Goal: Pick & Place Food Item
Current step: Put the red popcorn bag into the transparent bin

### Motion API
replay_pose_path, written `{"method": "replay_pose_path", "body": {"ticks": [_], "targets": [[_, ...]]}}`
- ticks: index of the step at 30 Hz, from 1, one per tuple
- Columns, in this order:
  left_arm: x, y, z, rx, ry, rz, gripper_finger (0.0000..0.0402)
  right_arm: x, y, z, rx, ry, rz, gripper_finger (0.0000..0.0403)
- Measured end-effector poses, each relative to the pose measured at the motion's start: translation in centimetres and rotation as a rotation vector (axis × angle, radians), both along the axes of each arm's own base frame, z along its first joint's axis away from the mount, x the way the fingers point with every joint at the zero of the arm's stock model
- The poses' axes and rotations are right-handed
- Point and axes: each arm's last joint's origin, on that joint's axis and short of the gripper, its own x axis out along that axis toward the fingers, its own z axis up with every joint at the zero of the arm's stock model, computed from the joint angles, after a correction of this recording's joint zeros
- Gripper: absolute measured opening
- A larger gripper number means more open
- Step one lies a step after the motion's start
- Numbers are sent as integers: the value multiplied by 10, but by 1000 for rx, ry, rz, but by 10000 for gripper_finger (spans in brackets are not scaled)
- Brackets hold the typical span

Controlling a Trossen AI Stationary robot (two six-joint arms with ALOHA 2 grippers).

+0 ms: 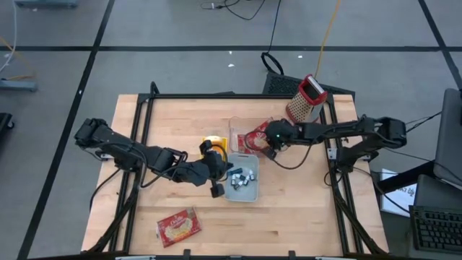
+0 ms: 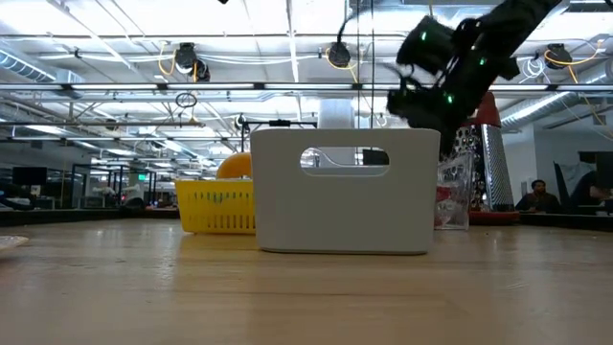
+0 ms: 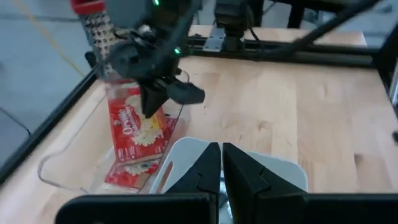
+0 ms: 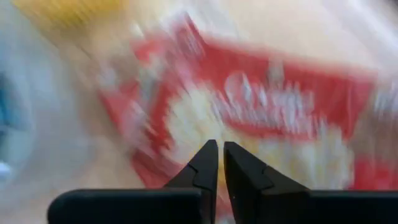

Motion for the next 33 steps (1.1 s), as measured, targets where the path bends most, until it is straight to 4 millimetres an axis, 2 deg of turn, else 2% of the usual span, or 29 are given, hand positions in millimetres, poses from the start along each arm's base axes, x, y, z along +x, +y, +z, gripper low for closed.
{"method": "replay_pose_path", "body": {"ticks": [4, 9, 12, 15, 18, 23, 29, 33], "targets": [[-4, -3, 4, 50, 22, -103, 21, 0, 13, 26, -42, -153, 89, 4], [-19, -16, 12, -48, 31, -218, 21, -6, 44, 60, -117, -334, 255, 2], [-30, -36, 5, -164, 149, -406, 21, -12, 71, 75, -131, -424, 374, 2], [-41, -66, -19, -292, 321, -542, 21, -18, 96, 83, -121, -534, 471, 1], [-54, -88, -49, -383, 506, -437, 21, -23, 117, 80, -133, -623, 569, 1], [-87, -115, -76, -541, 768, -100, 4, -28, 136, 70, -193, -725, 664, 1], [-125, -156, -89, -745, 829, 195, 24, -35, 135, 55, -226, -757, 594, 1], [-141, -177, -106, -829, 847, 389, 51, -38, 134, 47, -226, -767, 592, 1]]}}
